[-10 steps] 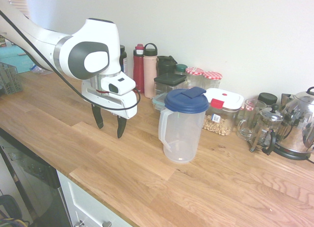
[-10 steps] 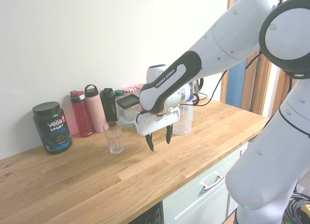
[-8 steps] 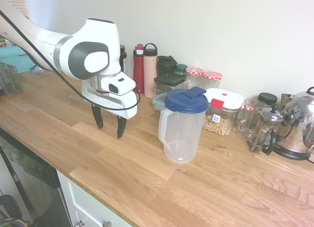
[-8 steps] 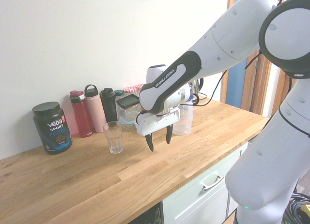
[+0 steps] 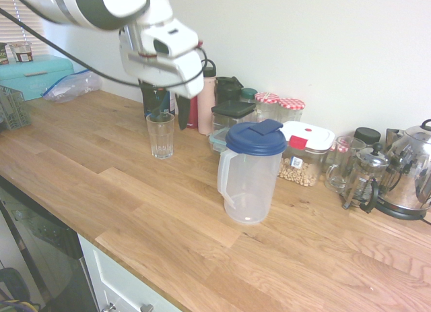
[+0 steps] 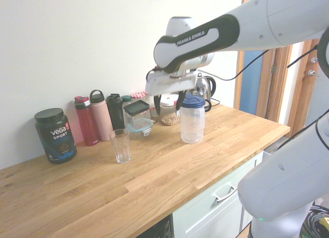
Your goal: Pour me some water
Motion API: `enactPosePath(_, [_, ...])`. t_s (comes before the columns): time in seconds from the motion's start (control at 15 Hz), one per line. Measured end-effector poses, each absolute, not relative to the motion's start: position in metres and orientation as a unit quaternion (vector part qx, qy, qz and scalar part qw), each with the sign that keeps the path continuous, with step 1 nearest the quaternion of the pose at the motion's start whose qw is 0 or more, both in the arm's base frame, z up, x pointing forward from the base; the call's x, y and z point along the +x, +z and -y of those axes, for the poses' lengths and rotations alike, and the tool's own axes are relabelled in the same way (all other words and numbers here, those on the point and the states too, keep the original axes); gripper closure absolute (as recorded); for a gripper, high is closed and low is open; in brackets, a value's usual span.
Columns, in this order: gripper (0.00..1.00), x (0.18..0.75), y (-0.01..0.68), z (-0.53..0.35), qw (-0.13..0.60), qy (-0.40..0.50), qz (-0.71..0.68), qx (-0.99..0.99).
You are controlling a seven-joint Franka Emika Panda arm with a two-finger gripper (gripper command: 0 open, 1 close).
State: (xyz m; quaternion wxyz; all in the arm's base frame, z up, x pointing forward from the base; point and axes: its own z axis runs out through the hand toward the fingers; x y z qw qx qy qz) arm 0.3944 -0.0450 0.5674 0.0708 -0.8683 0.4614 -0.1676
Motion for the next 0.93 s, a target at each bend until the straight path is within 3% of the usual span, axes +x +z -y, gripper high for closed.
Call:
enactPosePath(0.27, [0.00, 0.352, 0.599, 0.106, 0.080, -0.203, -0.485, -0.847])
enactPosePath(0.93, [0.00, 0.349, 0.520, 0.155, 0.069, -0.208, -0.446, -0.868])
